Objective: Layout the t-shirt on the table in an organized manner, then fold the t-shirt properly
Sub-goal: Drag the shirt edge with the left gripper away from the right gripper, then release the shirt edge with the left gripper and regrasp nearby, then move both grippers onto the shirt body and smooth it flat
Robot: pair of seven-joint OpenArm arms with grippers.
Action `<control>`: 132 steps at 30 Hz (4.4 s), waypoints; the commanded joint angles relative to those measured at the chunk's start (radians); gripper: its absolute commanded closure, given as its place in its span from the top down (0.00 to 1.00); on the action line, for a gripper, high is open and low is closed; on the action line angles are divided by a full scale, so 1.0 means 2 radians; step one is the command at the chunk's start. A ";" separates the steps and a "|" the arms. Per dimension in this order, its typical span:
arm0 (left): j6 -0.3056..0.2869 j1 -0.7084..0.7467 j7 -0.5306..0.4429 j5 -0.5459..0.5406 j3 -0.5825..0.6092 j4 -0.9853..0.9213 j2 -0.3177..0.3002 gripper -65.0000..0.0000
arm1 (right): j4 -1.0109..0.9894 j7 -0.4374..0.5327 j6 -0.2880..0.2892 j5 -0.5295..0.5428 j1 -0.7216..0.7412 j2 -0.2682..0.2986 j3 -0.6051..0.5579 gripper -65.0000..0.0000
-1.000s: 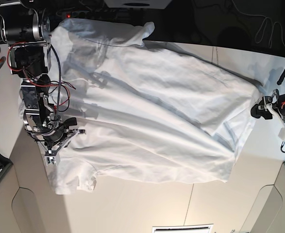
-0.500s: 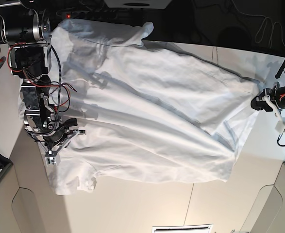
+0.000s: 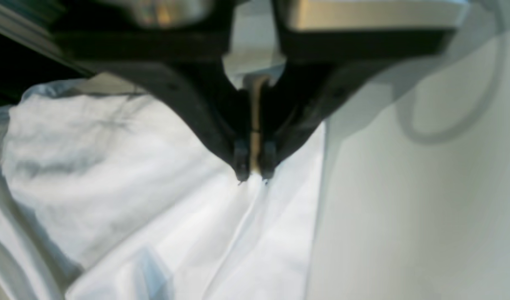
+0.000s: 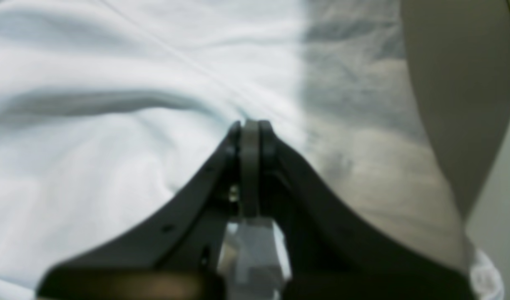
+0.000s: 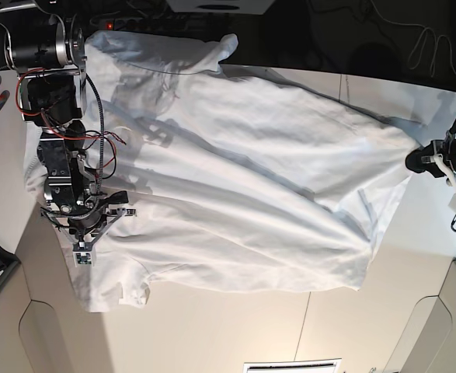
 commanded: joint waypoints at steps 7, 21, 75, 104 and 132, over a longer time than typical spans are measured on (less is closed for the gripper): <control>-0.004 0.009 0.029 -0.012 -0.003 0.007 -0.047 0.00 | -0.002 -0.023 -0.040 -0.021 0.004 0.007 0.002 0.00; -0.004 0.048 0.029 -0.072 -0.004 0.007 -0.067 0.00 | -0.002 -0.023 -0.051 -0.020 0.004 0.007 0.002 0.00; -0.004 0.039 -0.126 0.112 -0.045 0.078 0.055 0.00 | -0.001 -0.023 -0.028 -0.020 0.004 0.007 0.002 0.00; 0.012 0.039 -0.180 0.110 -0.133 0.078 0.044 0.00 | -0.001 -0.026 -0.042 -0.020 0.004 0.007 0.002 0.00; -0.004 0.034 -0.177 0.049 -0.130 0.078 0.049 0.12 | 0.323 -0.234 -0.037 -0.094 -0.003 0.007 0.002 0.00</control>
